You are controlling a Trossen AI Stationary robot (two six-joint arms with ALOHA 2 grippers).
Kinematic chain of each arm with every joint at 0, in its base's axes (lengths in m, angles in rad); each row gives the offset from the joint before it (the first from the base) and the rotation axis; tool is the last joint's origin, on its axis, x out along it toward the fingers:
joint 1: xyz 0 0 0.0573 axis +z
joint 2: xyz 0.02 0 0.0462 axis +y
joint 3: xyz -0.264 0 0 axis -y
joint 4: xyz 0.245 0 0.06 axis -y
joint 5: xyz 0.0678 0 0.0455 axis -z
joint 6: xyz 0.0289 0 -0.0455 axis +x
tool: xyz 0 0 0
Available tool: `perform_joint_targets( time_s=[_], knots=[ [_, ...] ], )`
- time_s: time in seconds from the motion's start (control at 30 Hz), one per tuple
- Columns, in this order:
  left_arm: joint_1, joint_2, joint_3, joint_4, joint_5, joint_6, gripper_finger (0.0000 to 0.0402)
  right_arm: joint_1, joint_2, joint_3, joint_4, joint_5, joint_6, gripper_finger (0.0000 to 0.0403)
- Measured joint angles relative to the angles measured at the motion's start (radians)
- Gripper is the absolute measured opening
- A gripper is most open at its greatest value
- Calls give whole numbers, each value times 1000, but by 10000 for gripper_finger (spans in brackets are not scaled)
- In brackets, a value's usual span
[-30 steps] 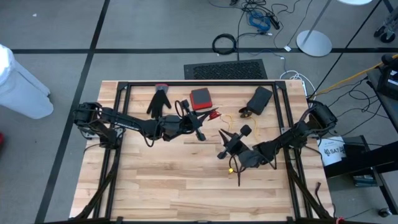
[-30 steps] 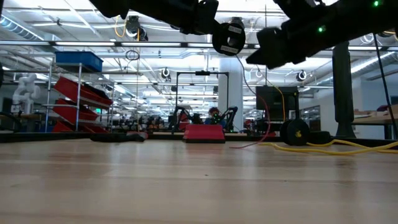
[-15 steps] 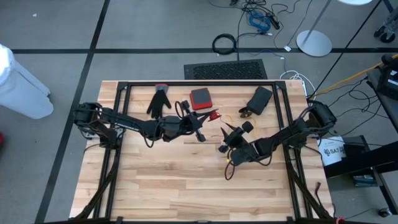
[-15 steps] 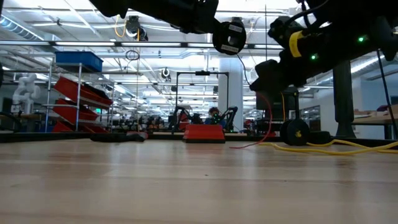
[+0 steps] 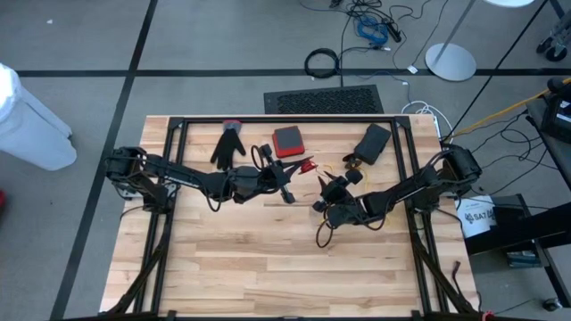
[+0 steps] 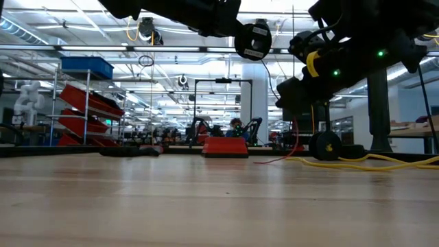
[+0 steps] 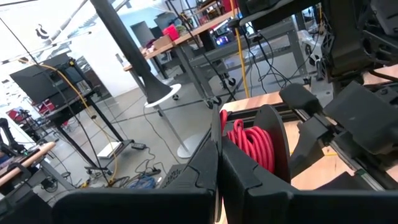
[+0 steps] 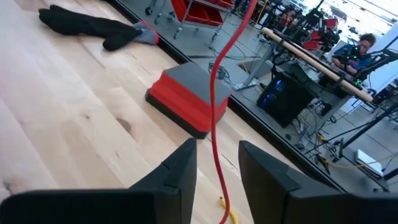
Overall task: Coil cords
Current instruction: Coil the red wire onto the spool
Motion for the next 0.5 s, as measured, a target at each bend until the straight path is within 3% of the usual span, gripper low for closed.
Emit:
perform_joint_targets(
  time_s=[0.4,0.5],
  knots=[
    [0,0,0,0,3,-2,8,-48,0,-6,-27,-75,2,11],
    [0,0,0,0,4,-2,8,-54,0,-34,6,-77,6,4]
  ],
)
